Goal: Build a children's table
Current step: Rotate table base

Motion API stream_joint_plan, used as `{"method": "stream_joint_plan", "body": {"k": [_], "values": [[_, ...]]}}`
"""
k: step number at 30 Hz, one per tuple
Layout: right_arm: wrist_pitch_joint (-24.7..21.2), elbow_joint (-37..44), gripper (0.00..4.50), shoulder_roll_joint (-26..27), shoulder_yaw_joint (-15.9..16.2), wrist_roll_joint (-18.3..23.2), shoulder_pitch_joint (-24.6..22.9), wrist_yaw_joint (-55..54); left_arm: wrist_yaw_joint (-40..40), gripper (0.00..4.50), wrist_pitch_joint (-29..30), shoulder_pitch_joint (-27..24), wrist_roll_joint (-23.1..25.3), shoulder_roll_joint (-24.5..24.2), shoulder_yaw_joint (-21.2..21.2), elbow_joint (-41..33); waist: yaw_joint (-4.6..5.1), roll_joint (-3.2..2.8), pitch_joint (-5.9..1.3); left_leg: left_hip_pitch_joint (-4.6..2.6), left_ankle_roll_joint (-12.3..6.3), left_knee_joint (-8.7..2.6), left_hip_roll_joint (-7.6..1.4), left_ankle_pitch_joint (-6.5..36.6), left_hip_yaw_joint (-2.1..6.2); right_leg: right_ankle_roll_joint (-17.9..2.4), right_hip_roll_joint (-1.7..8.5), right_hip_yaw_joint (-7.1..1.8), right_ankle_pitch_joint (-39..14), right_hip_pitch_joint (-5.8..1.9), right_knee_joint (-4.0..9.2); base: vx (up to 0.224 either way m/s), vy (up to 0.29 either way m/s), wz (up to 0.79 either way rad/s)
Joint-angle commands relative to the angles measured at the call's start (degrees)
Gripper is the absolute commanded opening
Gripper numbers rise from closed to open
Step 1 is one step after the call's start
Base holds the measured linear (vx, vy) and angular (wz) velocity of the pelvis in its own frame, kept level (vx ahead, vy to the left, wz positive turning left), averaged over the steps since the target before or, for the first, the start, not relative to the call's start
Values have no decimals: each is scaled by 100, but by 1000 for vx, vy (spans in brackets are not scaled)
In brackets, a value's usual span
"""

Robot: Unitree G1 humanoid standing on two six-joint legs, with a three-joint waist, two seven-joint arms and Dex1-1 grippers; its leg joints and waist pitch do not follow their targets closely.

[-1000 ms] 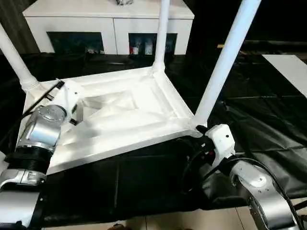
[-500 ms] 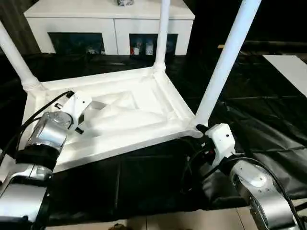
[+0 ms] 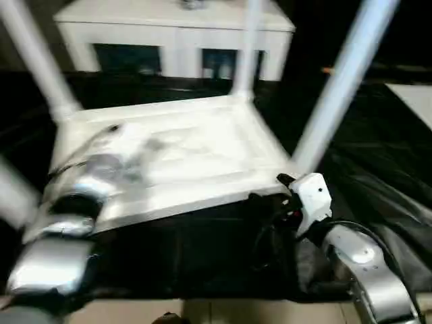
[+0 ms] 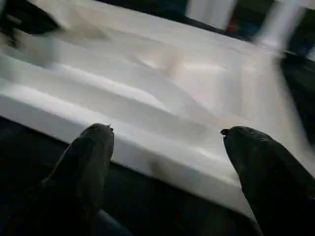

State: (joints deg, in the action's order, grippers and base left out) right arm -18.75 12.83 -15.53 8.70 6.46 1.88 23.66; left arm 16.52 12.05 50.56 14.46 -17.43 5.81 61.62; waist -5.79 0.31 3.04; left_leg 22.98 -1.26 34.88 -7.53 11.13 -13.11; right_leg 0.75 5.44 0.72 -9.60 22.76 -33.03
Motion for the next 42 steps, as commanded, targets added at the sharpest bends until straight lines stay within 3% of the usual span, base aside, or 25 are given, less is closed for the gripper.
{"method": "stream_joint_plan", "body": {"k": [1,3,6,10,13,16,18,19,20,22,23,25,26,27,28,29,31,32,33,34,35,36,38,40,42], "values": [[-115,150,391,-3,1,-40,22,-69,-52,116,-496,294,-14,292,170,81,92,-41,-348,-432,428,-575,-553,2319,352,-844,297,-165,-1440,84,408,-12,7,21],[-128,156,391,23,19,-49,30,-102,-111,116,-741,416,-19,465,151,213,105,-29,-370,-332,445,-618,-561,2103,393,-801,317,-129,-1155,-8,335,0,0,0],[-159,181,391,54,36,-80,32,-148,-203,116,-1138,648,-71,761,92,506,142,1,-384,-292,360,-589,-539,1964,385,-854,360,-131,-1047,-43,331,0,0,0],[-164,177,391,77,26,-126,49,-208,-268,116,-1705,867,-117,1091,31,769,166,33,-397,-199,-24,-533,-544,1408,389,-1008,419,-133,-718,-135,302,0,0,0],[-154,173,391,80,31,-150,56,-249,-221,116,-1887,893,-156,1172,63,772,235,56,-408,-166,-230,-502,-542,1166,392,-1141,415,-123,-534,-174,270,0,0,0],[-132,186,391,87,30,-182,41,-293,-155,116,-2076,883,-263,1214,-11,683,313,40,-427,-170,-385,-469,-542,984,393,-1304,397,-109,-304,-173,249,0,0,0],[-76,192,391,123,5,-200,29,-362,274,116,-2505,766,-665,1316,-249,379,324,7,-424,-184,-438,-462,-543,983,381,-1429,388,-106,-236,-166,249,0,0,0],[-70,193,391,130,1,-198,27,-369,368,116,-2578,742,-726,1332,-281,340,332,20,-417,-188,-446,-470,-555,1021,373,-1501,381,-105,-229,-163,250,0,0,0],[-47,198,391,151,-15,-173,20,-376,789,116,-2714,549,-1002,1390,-366,38,327,-7,-414,-208,-439,-477,-564,1090,374,-1531,370,-101,-237,-153,248,0,0,0],[3,214,391,179,-36,-118,2,-376,1608,116,-2829,-35,-1498,1441,-366,-814,329,8,-398,-194,-434,-499,-577,1110,368,-1590,374,-100,-221,-163,243,0,0,0],[43,232,391,195,-39,-99,-25,-373,2191,116,-2742,-630,-1852,1401,-241,-1642,324,11,-385,-187,-404,-525,-603,1193,370,-1646,386,-101,-201,-186,223,0,0,0],[91,241,391,214,-45,-108,-69,-380,2611,116,-2480,-1399,-2122,1167,15,-2625,325,-18,-408,-216,-398,-515,-617,1253,362,-1640,381,-104,-147,-184,191,0,0,0],[116,245,391,223,-45,-114,-98,-385,2740,116,-2356,-1733,-2254,1048,93,-3016,357,-23,-391,-185,-395,-535,-604,1322,351,-1579,358,-110,-250,-169,202,0,0,0],[137,247,391,233,-46,-110,-117,-389,2864,116,-2206,-1977,-2425,979,116,-3323,372,-42,-378,-225,-296,-548,-589,1576,333,-1497,326,-117,-562,-114,243,0,0,0],[145,249,391,238,-47,-106,-126,-391,2925,116,-2131,-2081,-2502,947,129,-3457,360,-56,-382,-252,-198,-556,-606,1717,346,-1468,340,-121,-707,-112,242,0,0,0],[185,259,391,271,-51,-49,-176,-382,3294,116,-1691,-2624,-2877,732,241,-4139,351,-66,-361,-268,3,-590,-628,1984,361,-1392,351,-131,-1004,-98,250,0,0,0],[177,217,391,241,-11,-86,-204,-356,3421,116,-1580,-3020,-2878,574,258,-4507,377,-78,-288,-292,309,-668,-614,2611,368,-1132,290,-130,-1724,-10,330,0,0,0],[160,188,391,221,4,-113,-192,-350,3366,116,-1620,-3077,-2795,546,250,-4538,383,-77,-275,-348,527,-661,-590,3017,377,-933,283,-139,-2166,49,386,0,0,0],[141,156,391,200,20,-144,-176,-345,3301,116,-1660,-3123,-2707,523,240,-4564,379,-89,-274,-378,622,-657,-587,3148,384,-850,280,-148,-2288,78,401,0,0,0],[102,124,391,182,25,-130,-129,-306,3226,116,-1567,-3180,-2632,514,196,-4687,386,-79,-258,-388,732,-678,-574,3317,394,-706,272,-151,-2462,98,427,-68,6,6],[-32,60,391,88,77,-193,-29,-239,3168,116,-1385,-3266,-2577,472,166,-4930,389,-78,-261,-359,790,-694,-579,3333,427,-621,297,-152,-2487,64,419,0,0,0],[-126,-28,391,-9,119,-319,52,-239,3152,116,-1260,-3288,-2549,427,186,-5046,402,-76,-255,-316,832,-718,-577,3314,451,-557,294,-143,-2492,38,405,0,0,0],[-241,-109,391,-90,149,-433,120,-256,3150,116,-1162,-3302,-2541,377,219,-5138,432,-59,-256,-305,858,-711,-557,3303,455,-504,302,-136,-2560,40,414,0,0,0],[-785,-338,391,-278,179,-665,285,-328,3204,116,-961,-3331,-2603,257,313,-5326,454,-44,-255,-289,840,-695,-532,3291,457,-467,307,-144,-2727,40,430,0,0,0],[-948,-419,391,-345,185,-704,337,-305,3222,116,-754,-3378,-2678,182,354,-5506,450,-46,-259,-286,801,-672,-527,3200,464,-457,333,-154,-2823,42,446,0,0,0]]}}
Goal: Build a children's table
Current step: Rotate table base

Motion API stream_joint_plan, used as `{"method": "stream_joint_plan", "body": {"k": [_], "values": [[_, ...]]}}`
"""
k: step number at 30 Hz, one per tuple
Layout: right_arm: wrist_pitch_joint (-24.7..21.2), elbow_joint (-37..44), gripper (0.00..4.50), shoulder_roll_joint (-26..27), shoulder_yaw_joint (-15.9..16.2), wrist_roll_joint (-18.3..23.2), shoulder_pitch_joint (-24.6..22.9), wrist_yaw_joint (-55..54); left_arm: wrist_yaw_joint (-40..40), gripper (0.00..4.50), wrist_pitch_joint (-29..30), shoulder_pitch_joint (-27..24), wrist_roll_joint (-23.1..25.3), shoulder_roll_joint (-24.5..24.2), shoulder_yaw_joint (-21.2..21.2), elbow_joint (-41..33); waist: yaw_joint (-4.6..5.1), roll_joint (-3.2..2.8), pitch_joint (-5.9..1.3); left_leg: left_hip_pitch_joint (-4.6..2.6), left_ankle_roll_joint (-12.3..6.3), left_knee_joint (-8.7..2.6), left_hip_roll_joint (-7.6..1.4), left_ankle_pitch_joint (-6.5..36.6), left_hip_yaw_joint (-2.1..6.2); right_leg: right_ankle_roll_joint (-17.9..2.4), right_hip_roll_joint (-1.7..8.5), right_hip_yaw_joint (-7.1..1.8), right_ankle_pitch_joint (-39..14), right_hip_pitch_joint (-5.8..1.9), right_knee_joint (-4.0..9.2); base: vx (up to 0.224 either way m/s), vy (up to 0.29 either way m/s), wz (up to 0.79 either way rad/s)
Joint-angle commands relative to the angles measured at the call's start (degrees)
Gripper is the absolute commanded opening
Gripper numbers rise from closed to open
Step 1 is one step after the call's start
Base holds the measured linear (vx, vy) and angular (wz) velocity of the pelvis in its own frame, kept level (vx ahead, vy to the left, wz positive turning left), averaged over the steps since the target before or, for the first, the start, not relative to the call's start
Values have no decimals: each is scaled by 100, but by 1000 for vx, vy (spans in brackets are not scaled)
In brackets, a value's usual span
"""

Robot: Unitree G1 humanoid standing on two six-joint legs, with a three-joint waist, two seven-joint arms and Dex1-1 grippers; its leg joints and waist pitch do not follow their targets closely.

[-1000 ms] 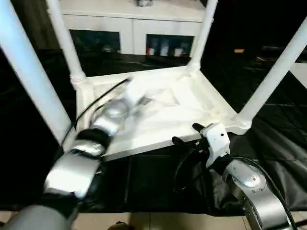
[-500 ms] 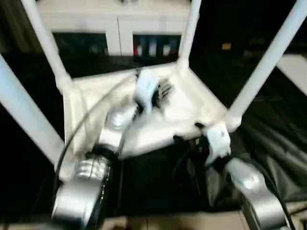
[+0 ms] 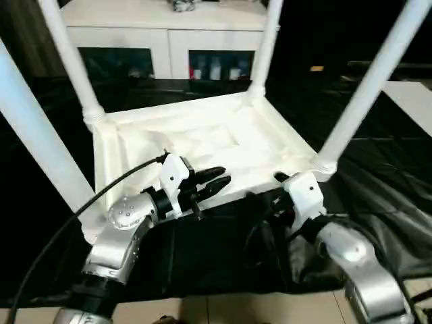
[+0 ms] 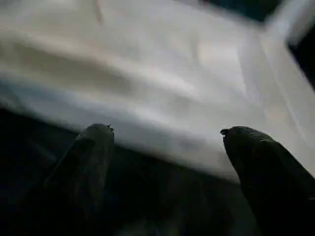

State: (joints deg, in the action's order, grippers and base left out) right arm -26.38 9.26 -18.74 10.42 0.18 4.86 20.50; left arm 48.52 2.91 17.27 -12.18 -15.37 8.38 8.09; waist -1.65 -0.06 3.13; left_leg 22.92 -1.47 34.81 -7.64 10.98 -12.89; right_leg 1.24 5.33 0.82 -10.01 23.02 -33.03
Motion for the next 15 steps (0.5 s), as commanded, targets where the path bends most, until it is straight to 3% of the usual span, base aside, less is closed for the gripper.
{"method": "stream_joint_plan", "body": {"k": [1,4,7,12,13,15], "values": [[-294,-174,391,-61,-17,-61,121,36,43,116,338,-96,-81,-93,132,-338,31,-8,-275,-297,799,-642,-515,3189,433,-501,352,-172,-2822,34,460,0,0,0],[-394,-395,391,-13,-96,26,288,9,54,116,461,-112,-78,-116,140,-449,40,-8,-288,-262,732,-646,-519,3011,438,-534,331,-160,-2683,15,447,0,0,0],[-274,-844,391,104,-127,39,544,-66,99,116,673,-126,-72,-165,169,-613,66,-24,-296,-258,786,-654,-514,3029,441,-626,318,-146,-2504,16,414,0,0,0],[84,-1820,391,483,-347,114,1145,-324,-83,116,857,-152,7,-226,196,-716,87,-35,-320,-306,769,-615,-498,2973,393,-769,307,-162,-2279,63,416,0,0,0],[143,-2118,391,552,-395,119,1311,-400,-141,116,924,-156,29,-236,202,-729,106,-13,-323,-276,751,-617,-499,2871,403,-821,307,-154,-2148,18,397,0,0,0],[201,-2402,391,582,-384,81,1461,-443,-186,116,959,-159,61,-242,208,-729,122,-37,-332,-286,751,-616,-502,2767,383,-887,290,-150,-1954,18,372,0,0,0]]}}
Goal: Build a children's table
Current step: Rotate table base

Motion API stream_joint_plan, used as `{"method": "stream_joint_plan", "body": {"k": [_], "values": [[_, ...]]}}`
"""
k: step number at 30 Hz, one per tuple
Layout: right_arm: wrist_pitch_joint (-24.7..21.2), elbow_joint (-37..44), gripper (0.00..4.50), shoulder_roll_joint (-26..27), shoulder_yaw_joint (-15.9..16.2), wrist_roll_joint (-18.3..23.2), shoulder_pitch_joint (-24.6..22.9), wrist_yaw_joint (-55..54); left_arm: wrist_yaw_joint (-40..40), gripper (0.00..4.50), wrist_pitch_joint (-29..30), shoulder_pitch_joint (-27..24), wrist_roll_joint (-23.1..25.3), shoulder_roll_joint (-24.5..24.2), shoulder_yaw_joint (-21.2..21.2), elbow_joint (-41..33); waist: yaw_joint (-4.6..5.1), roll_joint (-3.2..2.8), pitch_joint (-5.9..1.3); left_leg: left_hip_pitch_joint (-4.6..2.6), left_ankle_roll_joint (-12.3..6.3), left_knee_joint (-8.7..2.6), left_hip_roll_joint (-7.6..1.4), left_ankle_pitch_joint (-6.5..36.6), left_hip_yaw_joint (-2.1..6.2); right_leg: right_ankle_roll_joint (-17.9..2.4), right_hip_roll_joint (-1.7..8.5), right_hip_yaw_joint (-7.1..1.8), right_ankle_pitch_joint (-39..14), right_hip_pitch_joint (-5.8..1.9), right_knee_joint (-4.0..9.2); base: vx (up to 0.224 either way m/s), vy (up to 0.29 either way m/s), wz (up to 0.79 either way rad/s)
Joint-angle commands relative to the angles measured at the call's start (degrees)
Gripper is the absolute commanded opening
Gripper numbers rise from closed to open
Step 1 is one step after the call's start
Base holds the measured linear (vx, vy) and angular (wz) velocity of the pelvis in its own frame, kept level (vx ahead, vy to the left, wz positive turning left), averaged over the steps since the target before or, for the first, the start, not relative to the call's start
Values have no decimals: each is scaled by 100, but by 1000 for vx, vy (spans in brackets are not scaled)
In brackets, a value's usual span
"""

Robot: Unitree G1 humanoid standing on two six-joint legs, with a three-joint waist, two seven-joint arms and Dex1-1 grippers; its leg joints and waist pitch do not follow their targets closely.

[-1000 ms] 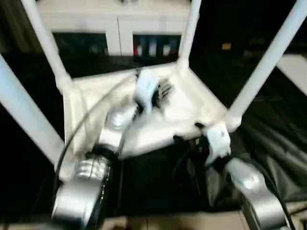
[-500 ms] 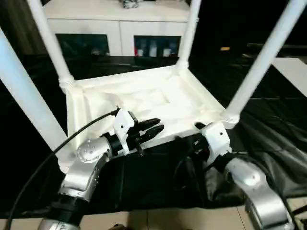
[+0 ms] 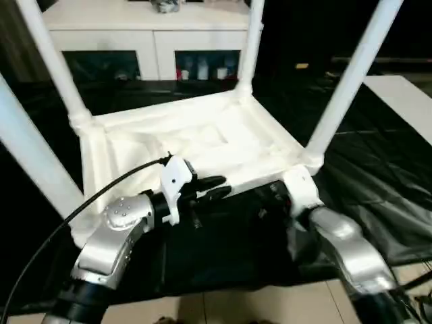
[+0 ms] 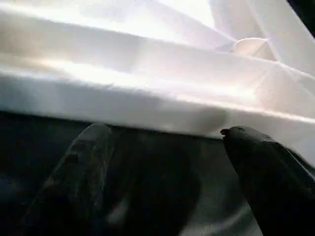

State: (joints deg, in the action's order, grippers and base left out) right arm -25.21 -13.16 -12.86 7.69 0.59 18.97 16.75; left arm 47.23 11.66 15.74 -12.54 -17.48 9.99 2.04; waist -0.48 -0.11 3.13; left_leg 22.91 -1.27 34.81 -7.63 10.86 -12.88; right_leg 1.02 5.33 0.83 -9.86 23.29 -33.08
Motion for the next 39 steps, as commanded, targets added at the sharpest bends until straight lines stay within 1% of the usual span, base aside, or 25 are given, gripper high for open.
{"method": "stream_joint_plan", "body": {"k": [1,3,4,8,11,12,15,16,17,19,21,23,24,25,26,28,29,30,31,33,34,35,37,38,39], "values": [[246,-747,391,55,-93,-36,362,-148,-92,116,175,-4,140,-41,55,-168,2,9,-338,-301,706,-603,-502,2707,348,-903,282,-152,-1855,2,377,0,0,0],[374,-1099,391,122,-139,-44,540,-200,-105,116,226,2,153,-47,56,-211,12,-13,-344,-271,639,-582,-494,2550,354,-986,316,-161,-1799,-43,366,0,0,0],[490,-1384,391,196,-214,-11,684,-265,-117,116,255,13,148,-46,47,-243,4,10,-350,-265,587,-571,-502,2444,346,-995,330,-169,-1791,-46,359,0,0,0],[776,-2062,391,333,-333,21,1025,-399,-160,116,314,51,111,-36,29,-323,5,7,-370,-239,494,-570,-505,2133,332,-1045,305,-152,-1505,-92,323,0,0,0],[1109,-2774,391,495,-474,37,1442,-660,-230,116,362,90,80,-6,72,-420,12,7,-367,-233,408,-553,-499,1996,318,-1124,305,-150,-1415,-95,316,0,0,0],[1109,-2774,391,495,-474,37,1442,-660,-230,116,362,90,80,-6,72,-420,13,4,-376,-237,399,-545,-501,1974,314,-1141,308,-152,-1390,-91,305,0,0,0],[1547,-3601,391,733,-748,198,1996,-930,-347,116,445,121,98,128,140,-570,23,9,-341,-231,355,-546,-502,2022,321,-1173,312,-151,-1496,-88,320,0,0,0],[1723,-3941,391,869,-934,331,2272,-1053,-426,116,449,132,132,225,189,-644,27,28,-313,-231,334,-549,-505,2055,312,-1153,307,-159,-1517,-65,330,0,0,0],[1780,-4050,391,909,-993,370,2357,-1087,-451,116,449,135,141,252,205,-666,34,12,-338,-221,314,-543,-512,2011,331,-1183,326,-156,-1436,-99,305,0,0,0],[1841,-4203,391,990,-1061,425,2514,-1131,-550,116,468,138,141,348,219,-718,27,16,-329,-196,261,-558,-513,1885,314,-1157,298,-145,-1301,-102,298,0,0,0],[1841,-4203,391,990,-1061,425,2514,-1131,-550,116,468,138,141,348,219,-718,19,28,-325,-199,165,-549,-509,1739,300,-1171,290,-143,-1137,-104,277,0,0,0],[2025,-4634,391,1246,-1194,552,3010,-1193,-862,116,512,131,166,645,285,-866,46,93,-287,-175,54,-539,-507,1699,291,-1238,311,-157,-1124,-92,276,0,0,0],[2025,-4634,391,1246,-1194,552,3010,-1193,-862,116,512,131,166,645,285,-866,35,80,-294,-162,36,-538,-513,1633,309,-1252,323,-151,-1108,-122,267,0,0,0],[2081,-4815,391,1360,-1223,591,3221,-1164,-972,116,543,102,193,756,348,-937,22,79,-270,-175,4,-542,-528,1514,284,-1259,299,-153,-966,-80,257,0,0,0],[2129,-5007,391,1472,-1251,617,3412,-1064,-1095,116,553,23,260,817,402,-1001,38,124,-250,-162,-1,-546,-530,1490,295,-1279,294,-141,-922,-88,253,0,0,0],[2143,-5096,391,1521,-1269,634,3495,-1007,-1158,116,557,-24,289,843,417,-1031,63,114,-231,-130,-55,-556,-529,1422,305,-1320,297,-130,-805,-113,231,0,0,0],[2152,-5178,391,1564,-1288,651,3569,-951,-1219,116,561,-71,316,866,428,-1060,90,147,-215,-133,-87,-553,-540,1465,306,-1332,307,-136,-787,-113,228,0,0,0],[2155,-5346,391,1616,-1365,698,3680,-824,-1337,116,571,-168,387,868,411,-1106,98,157,-211,-136,-116,-552,-542,1475,303,-1345,313,-139,-775,-113,233,0,0,0],[2172,-5422,391,1628,-1403,711,3721,-789,-1378,116,577,-195,408,867,404,-1118,81,126,-201,-187,-170,-546,-543,1389,282,-1407,292,-141,-677,-80,242,0,0,0],[2227,-5606,391,1644,-1549,799,3814,-625,-1457,116,584,-283,455,832,369,-1151,44,122,-200,-201,-214,-542,-546,1238,264,-1450,275,-137,-464,-93,220,0,0,0],[2346,-5695,391,1629,-1638,881,3869,-419,-1486,116,570,-342,478,776,346,-1176,12,81,-214,-227,-202,-536,-550,1203,262,-1468,275,-137,-407,-89,209,0,0,0],[2436,-5703,391,1596,-1642,877,3877,-384,-1498,116,553,-369,476,763,325,-1184,3,95,-210,-235,-213,-535,-547,1194,251,-1487,265,-134,-360,-86,210,0,0,0],[2718,-5713,391,1481,-1656,868,3895,-307,-1538,116,466,-444,475,728,250,-1187,-76,59,-224,-256,-154,-541,-555,1084,236,-1527,250,-117,-252,-90,183,0,0,0],[2954,-5656,391,1344,-1697,862,3867,-359,-1581,116,333,-509,456,730,138,-1164,-101,1,-256,-269,-107,-533,-552,1077,241,-1532,253,-112,-250,-100,164,0,0,0],[3116,-5647,391,1252,-1739,857,3859,-408,-1623,116,247,-553,441,734,68,-1152,-112,22,-237,-273,-67,-546,-553,1144,229,-1517,242,-108,-318,-87,190,0,0,0]]}}
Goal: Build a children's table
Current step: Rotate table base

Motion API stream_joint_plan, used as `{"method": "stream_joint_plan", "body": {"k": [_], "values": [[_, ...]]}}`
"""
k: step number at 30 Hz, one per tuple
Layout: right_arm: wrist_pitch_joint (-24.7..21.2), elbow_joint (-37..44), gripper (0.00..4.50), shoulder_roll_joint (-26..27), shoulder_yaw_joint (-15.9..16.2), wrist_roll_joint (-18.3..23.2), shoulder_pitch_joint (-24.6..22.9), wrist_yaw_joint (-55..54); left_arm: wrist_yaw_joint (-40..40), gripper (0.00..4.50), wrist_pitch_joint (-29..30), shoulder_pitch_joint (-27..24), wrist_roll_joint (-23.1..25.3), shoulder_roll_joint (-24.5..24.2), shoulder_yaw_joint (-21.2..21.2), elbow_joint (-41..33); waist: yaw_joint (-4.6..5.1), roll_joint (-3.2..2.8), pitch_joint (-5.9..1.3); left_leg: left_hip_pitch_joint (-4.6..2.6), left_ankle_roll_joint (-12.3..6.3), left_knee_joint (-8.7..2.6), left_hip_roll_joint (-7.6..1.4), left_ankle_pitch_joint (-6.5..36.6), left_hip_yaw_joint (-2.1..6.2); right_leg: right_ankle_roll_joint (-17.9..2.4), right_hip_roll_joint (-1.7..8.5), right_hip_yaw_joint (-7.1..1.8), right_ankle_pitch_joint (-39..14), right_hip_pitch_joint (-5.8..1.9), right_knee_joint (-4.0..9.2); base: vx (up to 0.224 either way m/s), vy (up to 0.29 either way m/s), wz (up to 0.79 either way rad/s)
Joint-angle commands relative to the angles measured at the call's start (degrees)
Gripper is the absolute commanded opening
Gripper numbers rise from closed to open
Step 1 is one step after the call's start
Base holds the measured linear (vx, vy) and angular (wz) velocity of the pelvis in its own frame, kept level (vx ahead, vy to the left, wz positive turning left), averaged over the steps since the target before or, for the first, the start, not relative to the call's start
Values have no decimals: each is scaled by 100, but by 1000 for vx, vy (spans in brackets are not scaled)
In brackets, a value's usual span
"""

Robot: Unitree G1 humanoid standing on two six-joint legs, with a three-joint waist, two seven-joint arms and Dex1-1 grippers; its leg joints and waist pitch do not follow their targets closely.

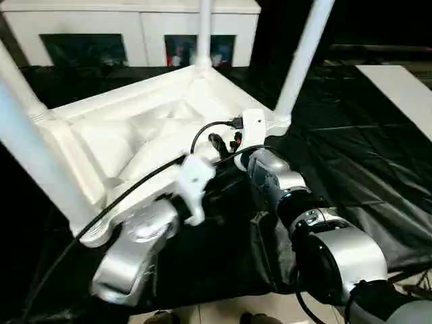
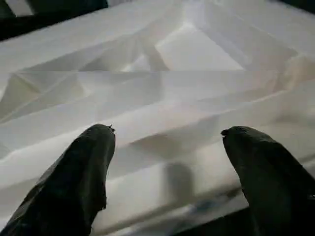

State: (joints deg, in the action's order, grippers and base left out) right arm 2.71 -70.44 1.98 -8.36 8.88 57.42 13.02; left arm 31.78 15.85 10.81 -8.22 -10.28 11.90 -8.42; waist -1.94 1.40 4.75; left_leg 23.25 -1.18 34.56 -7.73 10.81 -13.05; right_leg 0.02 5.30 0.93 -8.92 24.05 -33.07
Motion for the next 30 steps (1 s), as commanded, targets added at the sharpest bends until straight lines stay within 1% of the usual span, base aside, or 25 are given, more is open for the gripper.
{"method": "stream_joint_plan", "body": {"k": [1,2,3,4,5,6,7,8,9,10,11,12,13,14,15,16,17,18,19,21,22,23,24,26,30], "values": [[463,150,391,-347,-159,20,-45,-83,-141,116,-314,-112,-5,30,-228,-88,-4,-156,-410,-347,21,-517,-537,1282,231,-1391,233,-117,-488,-145,191,0,0,0],[463,150,391,-347,-159,20,-45,-83,-141,116,-314,-112,-5,30,-228,-88,-6,-135,-394,-345,54,-528,-536,1381,224,-1374,229,-116,-558,-135,207,0,0,0],[550,193,391,-420,-167,13,-85,-111,-184,116,-402,-146,-14,41,-296,-80,-3,-113,-391,-300,93,-536,-524,1507,241,-1328,248,-125,-686,-179,204,0,0,0],[657,301,391,-513,-166,12,-189,-27,-149,116,-502,-214,-41,5,-338,-100,-21,-218,-457,-322,162,-523,-520,1591,263,-1285,268,-122,-777,-197,189,0,0,0],[777,534,391,-613,-182,26,-388,193,-60,116,-550,-320,-163,-37,-382,-181,-7,-187,-459,-321,190,-528,-517,1602,247,-1233,246,-110,-687,-184,215,0,0,0],[855,689,391,-672,-196,39,-522,358,11,116,-566,-391,-252,-69,-402,-241,6,-153,-459,-291,157,-523,-513,1571,251,-1245,248,-119,-625,-202,206,0,0,0],[890,1069,391,-731,-183,61,-806,567,111,116,-619,-505,-347,-117,-426,-335,-18,-166,-503,-265,30,-493,-511,1392,248,-1300,279,-125,-405,-248,193,0,0,0],[907,1417,391,-767,-154,77,-1065,733,177,116,-667,-610,-424,-153,-458,-415,-18,-166,-503,-265,30,-493,-511,1392,248,-1300,279,-125,-405,-248,193,0,0,0],[851,1880,391,-803,-85,75,-1378,882,208,116,-713,-735,-498,-170,-523,-505,-15,-183,-535,-248,-106,-464,-520,1122,256,-1349,273,-127,-97,-270,159,0,0,0],[776,2289,391,-821,-39,87,-1638,969,248,116,-743,-848,-568,-187,-577,-588,-19,-174,-539,-241,-157,-460,-512,1039,260,-1364,262,-122,-43,-282,151,0,0,0],[776,2289,391,-821,-39,87,-1638,969,248,116,-743,-848,-568,-187,-577,-588,-17,-189,-533,-235,-236,-459,-515,1061,251,-1419,262,-126,-126,-271,175,0,0,0],[717,2610,391,-827,-18,145,-1841,1001,271,116,-780,-933,-576,-218,-603,-643,-5,-192,-532,-225,-237,-462,-519,1099,263,-1436,269,-126,-234,-277,169,0,0,0],[602,3124,391,-851,36,194,-2166,1025,383,136,-745,-1072,-723,-252,-646,-771,-14,-225,-524,-244,-215,-476,-527,1272,269,-1421,270,-126,-525,-258,195,0,0,0],[602,3124,391,-851,36,194,-2166,1025,383,146,-745,-1072,-723,-252,-646,-771,-13,-207,-504,-249,-154,-498,-544,1443,273,-1348,271,-137,-775,-250,227,0,0,0],[323,4148,391,-917,185,313,-2818,1093,506,146,-748,-1296,-1000,-268,-782,-1017,-3,-239,-485,-237,-112,-516,-537,1559,291,-1316,263,-137,-935,-248,241,0,0,0],[229,4536,391,-966,280,322,-3074,1141,561,153,-737,-1362,-1102,-287,-832,-1114,-55,-250,-483,-302,-3,-535,-565,1765,283,-1149,251,-150,-1143,-197,272,0,0,0],[156,4799,391,-1011,347,355,-3252,1190,607,153,-712,-1397,-1207,-308,-863,-1156,-29,-233,-473,-282,80,-562,-545,1908,295,-1069,214,-137,-1274,-203,280,0,0,0],[21,5150,391,-1060,419,433,-3489,1255,700,165,-683,-1443,-1357,-354,-912,-1194,-47,-239,-471,-306,121,-568,-538,2002,288,-1029,207,-138,-1379,-184,303,0,0,0],[-49,5302,391,-1078,443,481,-3592,1283,742,179,-683,-1463,-1412,-384,-933,-1198,-45,-233,-460,-319,183,-574,-532,2174,285,-978,202,-151,-1541,-151,315,0,0,0],[-284,5728,391,-1132,523,503,-3869,1422,994,191,-703,-1553,-1610,-539,-1001,-1203,-23,-236,-443,-303,287,-591,-517,2454,316,-850,217,-153,-1977,-143,352,0,0,0],[-492,6083,391,-1196,599,519,-4107,1582,1305,198,-697,-1649,-1789,-745,-1050,-1191,-44,-240,-428,-315,360,-612,-513,2632,334,-640,218,-163,-2310,-116,388,0,0,0],[-628,6319,391,-1258,650,559,-4285,1716,1625,210,-584,-1744,-1984,-968,-1100,-1187,-29,-245,-422,-307,384,-626,-512,2722,337,-608,214,-159,-2412,-106,386,0,0,0],[-664,6378,391,-1274,663,573,-4331,1752,1713,221,-554,-1770,-2031,-1032,-1114,-1185,-11,-207,-415,-301,396,-628,-502,2782,339,-567,212,-157,-2535,-107,402,0,0,0],[-819,6613,391,-1345,695,647,-4499,1809,2084,232,-415,-1879,-2224,-1291,-1213,-1155,-15,-232,-408,-332,458,-640,-500,2929,355,-462,226,-166,-2838,-71,425,0,0,0],[-1133,7049,391,-1547,859,778,-4741,1913,2685,270,-382,-2043,-2375,-1784,-1415,-1032,10,-238,-379,-362,596,-650,-484,3317,372,-317,210,-152,-3243,-5,476,-26,4,-3]]}}
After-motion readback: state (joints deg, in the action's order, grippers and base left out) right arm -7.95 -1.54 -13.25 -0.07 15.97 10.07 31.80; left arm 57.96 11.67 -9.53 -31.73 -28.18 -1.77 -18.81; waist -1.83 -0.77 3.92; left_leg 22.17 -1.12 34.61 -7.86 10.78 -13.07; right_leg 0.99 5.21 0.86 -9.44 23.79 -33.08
